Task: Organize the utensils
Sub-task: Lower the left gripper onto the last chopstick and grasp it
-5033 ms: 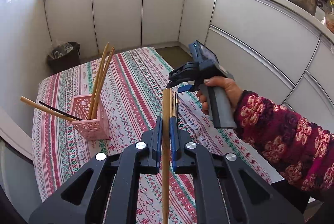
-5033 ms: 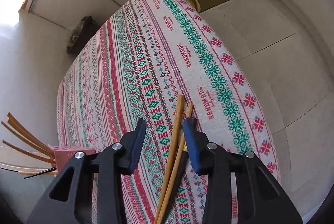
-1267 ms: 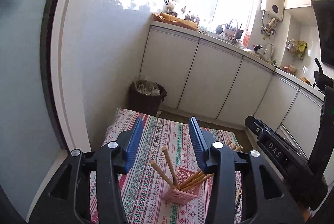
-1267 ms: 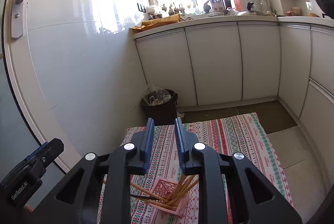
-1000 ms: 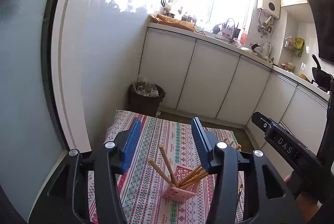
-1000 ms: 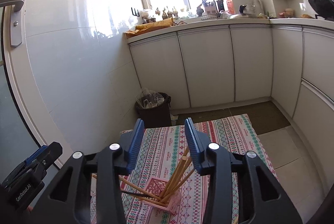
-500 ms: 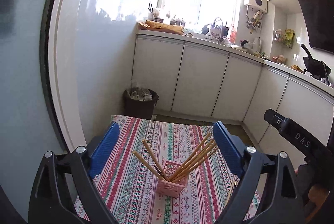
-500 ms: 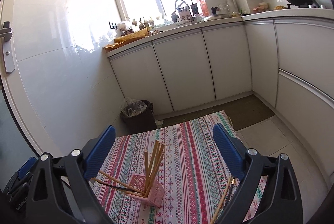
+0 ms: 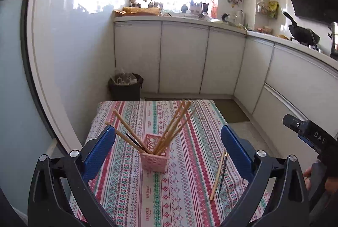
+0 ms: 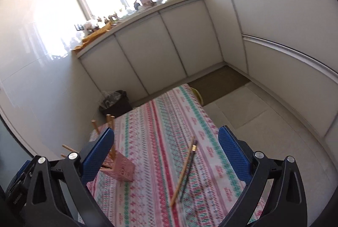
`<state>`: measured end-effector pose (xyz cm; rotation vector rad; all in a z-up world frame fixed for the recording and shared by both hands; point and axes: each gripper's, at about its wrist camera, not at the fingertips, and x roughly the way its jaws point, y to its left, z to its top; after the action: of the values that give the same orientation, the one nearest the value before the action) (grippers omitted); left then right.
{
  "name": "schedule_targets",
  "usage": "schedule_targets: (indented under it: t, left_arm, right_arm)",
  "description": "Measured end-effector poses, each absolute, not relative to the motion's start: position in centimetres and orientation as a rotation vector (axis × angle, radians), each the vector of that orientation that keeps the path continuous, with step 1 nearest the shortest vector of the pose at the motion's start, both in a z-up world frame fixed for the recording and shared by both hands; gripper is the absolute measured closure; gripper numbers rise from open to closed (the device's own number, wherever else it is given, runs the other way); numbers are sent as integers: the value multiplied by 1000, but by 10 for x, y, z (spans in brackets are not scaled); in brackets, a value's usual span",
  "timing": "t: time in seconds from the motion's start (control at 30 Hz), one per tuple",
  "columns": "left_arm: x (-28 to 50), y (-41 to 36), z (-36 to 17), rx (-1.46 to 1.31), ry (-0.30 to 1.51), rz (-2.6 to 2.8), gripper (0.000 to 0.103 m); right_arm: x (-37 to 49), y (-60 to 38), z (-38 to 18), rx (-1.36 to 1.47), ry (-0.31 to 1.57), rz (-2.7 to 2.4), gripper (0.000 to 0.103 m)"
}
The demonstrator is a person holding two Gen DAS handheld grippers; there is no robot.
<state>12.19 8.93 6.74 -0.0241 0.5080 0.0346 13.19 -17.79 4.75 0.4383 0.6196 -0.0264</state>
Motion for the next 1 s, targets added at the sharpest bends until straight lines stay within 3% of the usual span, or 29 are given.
schedule_targets:
  t: [0.33, 0.5, 0.67, 0.8, 1.0]
  left_arm:
    - [175, -8, -39, 144, 875, -194, 8]
    - [237, -41, -90, 201, 1047, -201, 16]
    - [310, -64, -118, 208, 1179, -182, 18]
    - [356, -76, -140, 225, 1277, -169, 51]
    - [395, -78, -167, 237, 1360, -149, 67]
  right_arm:
    - [134, -253, -19, 450, 792, -201, 7]
    - [135, -272, -30, 556, 840, -181, 7]
    - [142, -283, -37, 607, 871, -186, 7]
    - [150, -288, -43, 648, 907, -167, 7]
    - [158, -291, -53, 669, 955, -158, 7]
